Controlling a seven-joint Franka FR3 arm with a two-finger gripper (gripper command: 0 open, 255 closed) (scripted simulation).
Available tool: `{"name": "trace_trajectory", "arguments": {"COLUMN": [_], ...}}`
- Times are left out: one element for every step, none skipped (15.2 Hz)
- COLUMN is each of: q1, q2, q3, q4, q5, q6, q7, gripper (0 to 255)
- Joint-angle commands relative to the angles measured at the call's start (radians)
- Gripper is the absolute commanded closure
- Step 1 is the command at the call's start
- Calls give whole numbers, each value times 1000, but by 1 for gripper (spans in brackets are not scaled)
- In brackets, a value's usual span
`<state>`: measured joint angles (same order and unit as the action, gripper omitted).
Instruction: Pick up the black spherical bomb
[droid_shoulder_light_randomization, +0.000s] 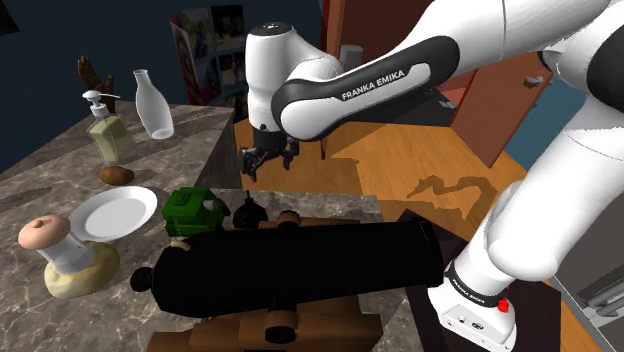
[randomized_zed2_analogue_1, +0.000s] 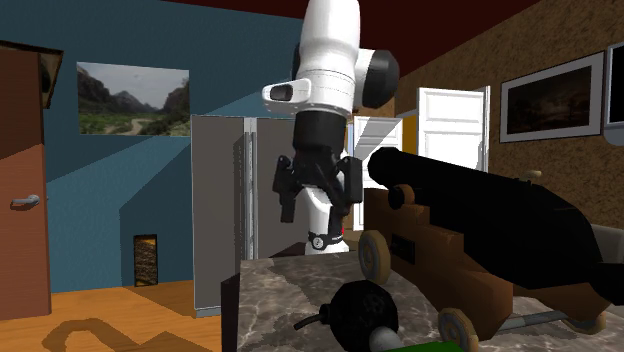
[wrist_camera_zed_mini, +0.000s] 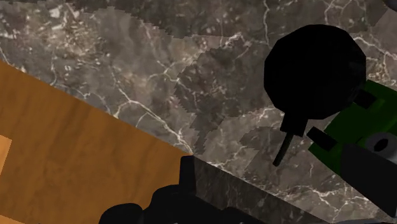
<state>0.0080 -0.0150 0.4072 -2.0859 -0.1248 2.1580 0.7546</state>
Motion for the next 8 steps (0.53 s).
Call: {"name": "trace_trajectory", "arguments": {"q1": [10, 18, 27, 38, 50, 56, 57, 59], "q2": [89, 131, 173, 215, 257, 271, 277, 284], "q3": [12, 15, 16, 15, 13, 10, 8, 6], "q4": [52, 80, 109, 140, 172, 183, 178, 172], "q5": [-48, -70, -92, -114, -134, -140, -145, -149], "q6": [17, 20, 22, 23, 22, 22, 33, 44], "q7": [62, 89, 116, 141, 165, 173, 177, 181], "gripper": [0, 0, 0, 0, 0, 0, 0, 0]}}
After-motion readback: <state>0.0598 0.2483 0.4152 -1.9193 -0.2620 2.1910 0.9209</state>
